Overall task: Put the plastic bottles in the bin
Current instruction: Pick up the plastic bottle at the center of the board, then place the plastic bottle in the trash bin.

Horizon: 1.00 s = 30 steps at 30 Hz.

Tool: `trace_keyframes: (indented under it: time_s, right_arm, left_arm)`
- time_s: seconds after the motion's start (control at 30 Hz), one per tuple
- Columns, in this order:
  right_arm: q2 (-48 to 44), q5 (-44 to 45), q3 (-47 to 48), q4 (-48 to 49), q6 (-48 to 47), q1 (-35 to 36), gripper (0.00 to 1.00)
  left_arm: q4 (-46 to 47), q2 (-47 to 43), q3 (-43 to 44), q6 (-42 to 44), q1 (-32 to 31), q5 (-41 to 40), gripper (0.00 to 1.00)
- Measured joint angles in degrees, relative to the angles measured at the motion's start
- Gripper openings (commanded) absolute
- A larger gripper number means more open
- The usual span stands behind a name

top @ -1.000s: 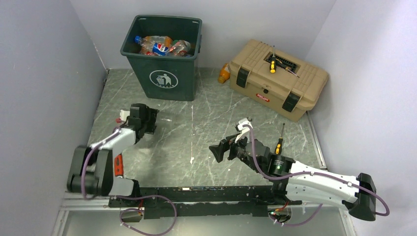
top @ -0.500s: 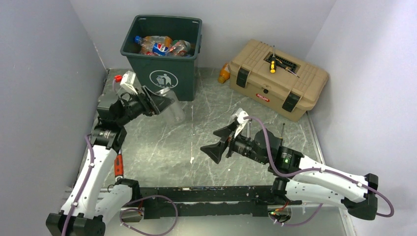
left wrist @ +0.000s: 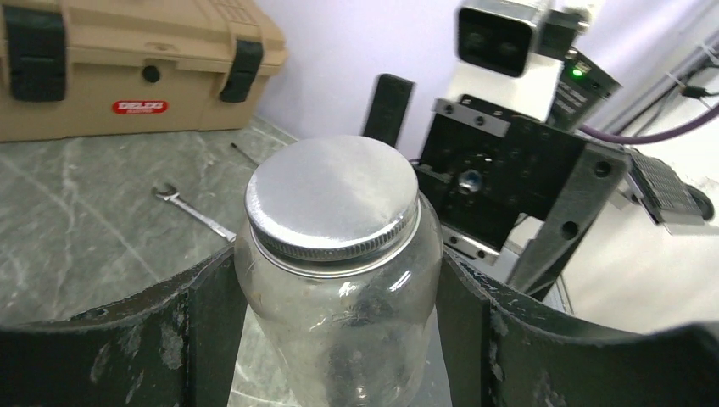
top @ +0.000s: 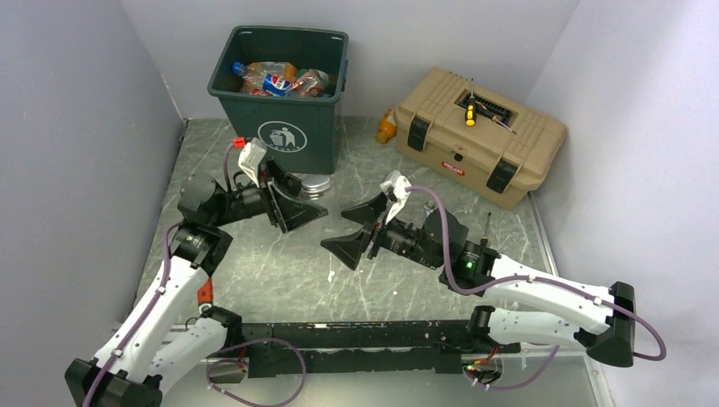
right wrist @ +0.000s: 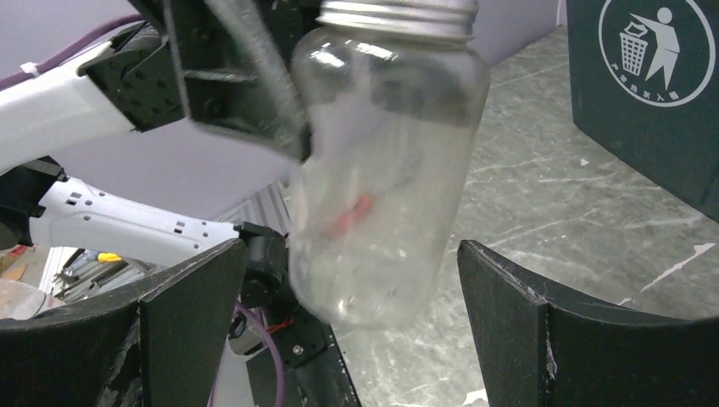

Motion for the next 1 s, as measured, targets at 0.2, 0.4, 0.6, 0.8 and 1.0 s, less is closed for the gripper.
trace_keyframes:
  time_s: [0.2,0.4,0.6,0.8,1.0]
  right_arm:
    - [4.2,1.7,1.4,1.2,0.0,0.0,1.00]
    - [5.7,3.1,1.4,1.4,0.2,0.0,0.89]
    - [6.7,3.0,1.4,2.3,0.5,0.0,0.56]
    - [6.1,3.1,1.1,2.6,0.4,0.0,0.39]
    - [2.4,3.0,-3.1,2.9,-3.1,0.0,0.35]
  left_arm:
    - [3.2,0.1,-0.5,1.0,-4.9,-0.6,0.01]
    - [8.0,0.5,-2.9,0.2,-7.3,-3.3,0.00]
    - [10.1,1.0,-3.5,-1.1,-8.4,-6.1,0.06]
    - [9.9,0.9,-3.3,-1.4,-9.2,-7.5,0.83]
    - [2.9,-0.5,-0.6,0.5,-9.9,-11.9,0.91]
